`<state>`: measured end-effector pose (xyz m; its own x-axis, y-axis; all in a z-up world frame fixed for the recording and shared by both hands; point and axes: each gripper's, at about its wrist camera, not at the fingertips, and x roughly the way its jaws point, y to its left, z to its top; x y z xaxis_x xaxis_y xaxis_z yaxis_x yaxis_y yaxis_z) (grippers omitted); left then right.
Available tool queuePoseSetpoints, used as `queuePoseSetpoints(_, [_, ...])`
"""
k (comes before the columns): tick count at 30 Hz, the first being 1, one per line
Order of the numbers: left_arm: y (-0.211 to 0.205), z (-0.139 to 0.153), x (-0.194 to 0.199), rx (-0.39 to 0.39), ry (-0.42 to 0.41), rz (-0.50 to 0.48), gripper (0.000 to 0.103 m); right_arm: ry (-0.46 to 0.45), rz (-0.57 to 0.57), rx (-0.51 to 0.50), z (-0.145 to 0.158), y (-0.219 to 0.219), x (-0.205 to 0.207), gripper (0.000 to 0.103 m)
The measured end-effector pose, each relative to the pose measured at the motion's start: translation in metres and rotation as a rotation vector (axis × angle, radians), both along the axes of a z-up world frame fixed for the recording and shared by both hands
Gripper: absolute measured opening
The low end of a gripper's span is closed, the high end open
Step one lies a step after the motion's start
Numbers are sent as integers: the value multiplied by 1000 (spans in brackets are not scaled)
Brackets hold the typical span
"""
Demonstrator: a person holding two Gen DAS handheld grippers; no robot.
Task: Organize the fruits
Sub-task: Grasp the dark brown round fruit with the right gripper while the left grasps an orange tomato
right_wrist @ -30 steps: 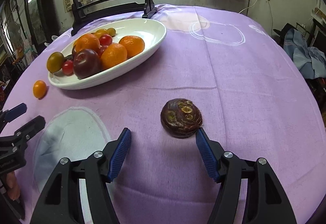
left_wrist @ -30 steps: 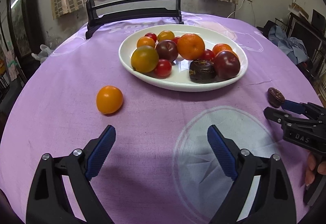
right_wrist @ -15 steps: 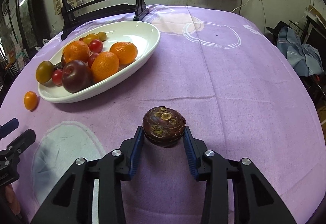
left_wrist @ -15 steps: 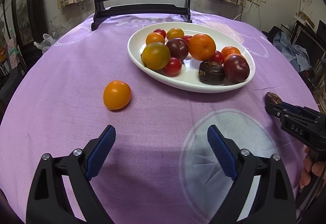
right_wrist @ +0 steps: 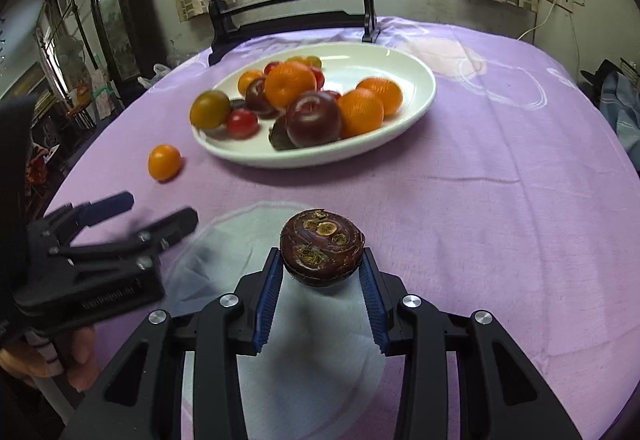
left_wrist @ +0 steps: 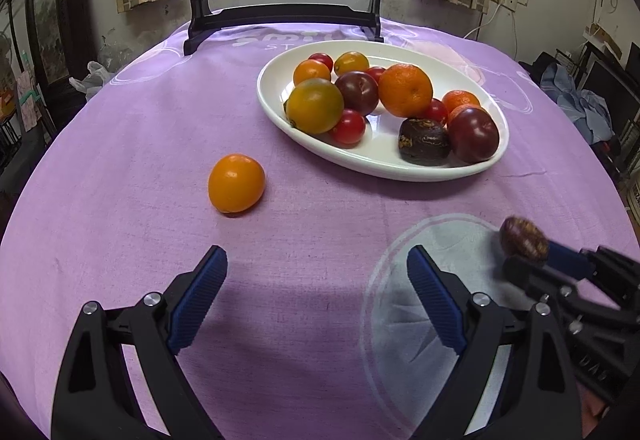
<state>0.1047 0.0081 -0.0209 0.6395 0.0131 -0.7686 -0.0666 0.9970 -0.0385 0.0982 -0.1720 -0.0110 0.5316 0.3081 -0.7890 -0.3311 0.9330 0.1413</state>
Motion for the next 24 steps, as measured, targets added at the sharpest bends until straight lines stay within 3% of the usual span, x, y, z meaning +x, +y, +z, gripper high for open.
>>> queuePoseSetpoints(8, [10, -8, 8, 2, 31, 15, 89, 4, 39, 41, 0, -2, -6, 40])
queuePoseSetpoints(15, [23, -15, 33, 10, 52, 32, 67, 25, 57, 55, -1, -2, -6, 40])
queuePoseSetpoints(22, [31, -16, 47, 16, 57, 45, 64, 35, 65, 58, -1, 0, -7, 40])
queuePoseSetpoints(24, [34, -15, 49, 23, 55, 63, 55, 35, 65, 52, -2, 0, -6, 40])
